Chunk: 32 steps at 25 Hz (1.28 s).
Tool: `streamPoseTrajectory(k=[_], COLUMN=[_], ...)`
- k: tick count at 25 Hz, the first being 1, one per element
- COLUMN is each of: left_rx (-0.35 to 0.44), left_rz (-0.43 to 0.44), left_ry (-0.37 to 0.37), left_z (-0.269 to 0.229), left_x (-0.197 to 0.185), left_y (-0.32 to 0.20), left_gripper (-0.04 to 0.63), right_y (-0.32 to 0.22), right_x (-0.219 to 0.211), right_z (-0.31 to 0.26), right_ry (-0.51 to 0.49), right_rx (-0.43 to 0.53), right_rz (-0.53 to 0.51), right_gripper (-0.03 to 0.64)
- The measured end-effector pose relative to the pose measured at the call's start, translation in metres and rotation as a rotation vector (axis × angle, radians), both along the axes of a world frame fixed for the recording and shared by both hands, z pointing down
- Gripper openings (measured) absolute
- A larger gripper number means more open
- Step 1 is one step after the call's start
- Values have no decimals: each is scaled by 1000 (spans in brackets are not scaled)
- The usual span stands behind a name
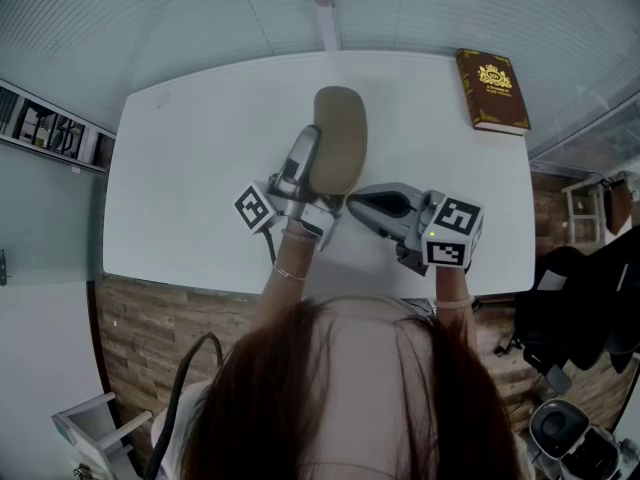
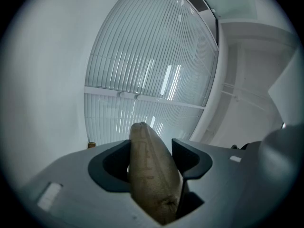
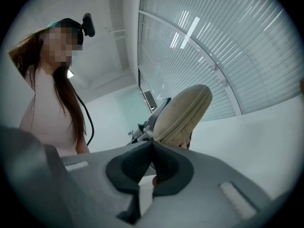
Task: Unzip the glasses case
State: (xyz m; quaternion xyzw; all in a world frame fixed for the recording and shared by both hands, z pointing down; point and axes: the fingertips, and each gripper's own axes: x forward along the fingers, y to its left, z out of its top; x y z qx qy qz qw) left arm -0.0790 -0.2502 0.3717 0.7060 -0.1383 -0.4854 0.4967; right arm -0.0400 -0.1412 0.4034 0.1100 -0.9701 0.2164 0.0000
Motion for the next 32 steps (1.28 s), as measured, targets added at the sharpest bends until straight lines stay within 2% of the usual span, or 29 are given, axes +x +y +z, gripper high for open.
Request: streamPoseTrajectory(k=[24,27,32], left_rx=[-28,-15,18], left_rz=[18,12,-10], left_ry=[-39,-71,-167], left_z=[6,4,2], left_x=[15,17,22], left_y=[3,4,4], left_gripper=[279,281,281], right_y=[9,9,5], right_x=[-9,-7,-3], right_z=[9,8,9], right_ry=[124,111,53], right_rx=[72,49,-4], right_rz=[-46,-46,-8], right_gripper=[2,2,11])
